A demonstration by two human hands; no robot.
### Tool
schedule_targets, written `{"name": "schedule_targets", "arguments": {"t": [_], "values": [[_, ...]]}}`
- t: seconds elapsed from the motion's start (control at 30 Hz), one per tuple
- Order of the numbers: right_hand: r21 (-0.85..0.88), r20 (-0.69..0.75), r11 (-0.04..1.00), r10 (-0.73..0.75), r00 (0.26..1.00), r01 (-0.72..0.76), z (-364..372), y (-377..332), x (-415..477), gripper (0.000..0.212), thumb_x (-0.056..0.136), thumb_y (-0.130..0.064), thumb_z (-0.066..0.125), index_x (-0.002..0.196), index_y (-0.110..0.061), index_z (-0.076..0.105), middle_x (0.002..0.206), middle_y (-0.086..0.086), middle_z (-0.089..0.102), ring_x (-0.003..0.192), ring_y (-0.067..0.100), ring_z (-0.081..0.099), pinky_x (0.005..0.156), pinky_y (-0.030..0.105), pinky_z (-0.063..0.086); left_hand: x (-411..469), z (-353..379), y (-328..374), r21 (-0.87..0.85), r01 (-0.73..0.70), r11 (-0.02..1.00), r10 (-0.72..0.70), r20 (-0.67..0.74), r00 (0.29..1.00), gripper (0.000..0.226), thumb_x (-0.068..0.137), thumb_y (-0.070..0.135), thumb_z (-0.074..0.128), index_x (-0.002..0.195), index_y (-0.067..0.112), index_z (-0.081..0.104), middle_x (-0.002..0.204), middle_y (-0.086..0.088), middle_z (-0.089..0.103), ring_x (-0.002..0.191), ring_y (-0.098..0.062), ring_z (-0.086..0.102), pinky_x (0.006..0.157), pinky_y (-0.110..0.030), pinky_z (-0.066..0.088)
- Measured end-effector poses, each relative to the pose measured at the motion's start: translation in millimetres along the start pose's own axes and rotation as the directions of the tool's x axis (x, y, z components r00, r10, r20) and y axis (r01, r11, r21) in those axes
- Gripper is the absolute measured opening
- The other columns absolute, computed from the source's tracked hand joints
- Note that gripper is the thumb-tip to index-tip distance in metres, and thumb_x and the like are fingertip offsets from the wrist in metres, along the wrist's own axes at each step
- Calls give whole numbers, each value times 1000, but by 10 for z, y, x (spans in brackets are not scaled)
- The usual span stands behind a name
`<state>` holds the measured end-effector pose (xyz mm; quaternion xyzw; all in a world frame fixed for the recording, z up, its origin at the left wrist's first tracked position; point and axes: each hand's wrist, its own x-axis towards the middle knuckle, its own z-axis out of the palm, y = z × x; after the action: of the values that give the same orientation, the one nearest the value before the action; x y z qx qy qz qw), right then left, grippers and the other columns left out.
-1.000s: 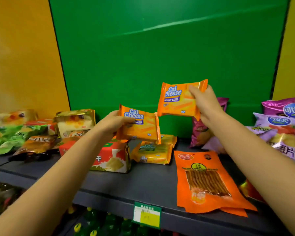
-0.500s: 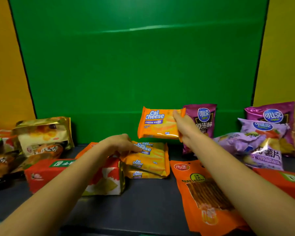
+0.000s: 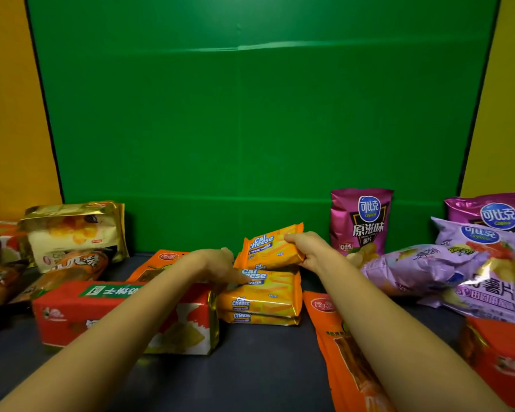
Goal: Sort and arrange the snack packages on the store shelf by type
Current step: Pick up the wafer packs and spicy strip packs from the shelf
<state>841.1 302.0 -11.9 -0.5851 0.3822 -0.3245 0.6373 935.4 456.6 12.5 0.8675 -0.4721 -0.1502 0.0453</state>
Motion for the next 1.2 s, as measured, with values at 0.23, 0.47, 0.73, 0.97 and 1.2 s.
{"name": "schedule_targets", "arguments": {"t": [0.23,0.47,0.73,0.97,1.2], "values": [[-422,4,904,-74,997,69,-78,-8,-71,57,89,-15,58,136,7,35,124,20,55,102,29,59,75,29,46,-138,60,30,294,-4,956,102,-318,943,61,86,51,52,129,9,40,136,-8,48,126,-28,47,97,-38,40],[-761,156,574,-289,944,302,-466,-227,-666,45,92,-18,52,135,-6,47,142,11,48,130,24,45,108,31,33,-682,208,242,261,-214,941,335,-637,695,30,91,43,45,111,22,52,112,3,64,107,-24,57,78,-32,44],[-977,90,167,-243,966,133,-1020,258,-1571,40,94,-30,44,126,-6,47,133,16,50,121,32,49,93,36,39,-896,869,451,222,-367,903,421,-298,857,34,93,47,40,110,21,55,120,-5,60,112,-24,55,87,-34,44],[-991,-77,118,-154,985,-59,-1123,602,-1801,50,94,-46,38,125,-8,47,131,14,49,122,33,48,98,40,39,-698,1130,536,40,-426,904,423,-241,873,36,93,45,40,118,27,58,127,-1,60,118,-23,54,92,-35,45],[-961,-155,265,-299,942,-74,-1079,577,-1856,48,91,-39,52,126,-7,43,130,14,43,120,32,48,94,38,41,-666,1205,614,-206,-482,852,440,-220,871,22,95,27,45,110,13,53,101,0,57,104,-19,54,91,-31,42]]}}
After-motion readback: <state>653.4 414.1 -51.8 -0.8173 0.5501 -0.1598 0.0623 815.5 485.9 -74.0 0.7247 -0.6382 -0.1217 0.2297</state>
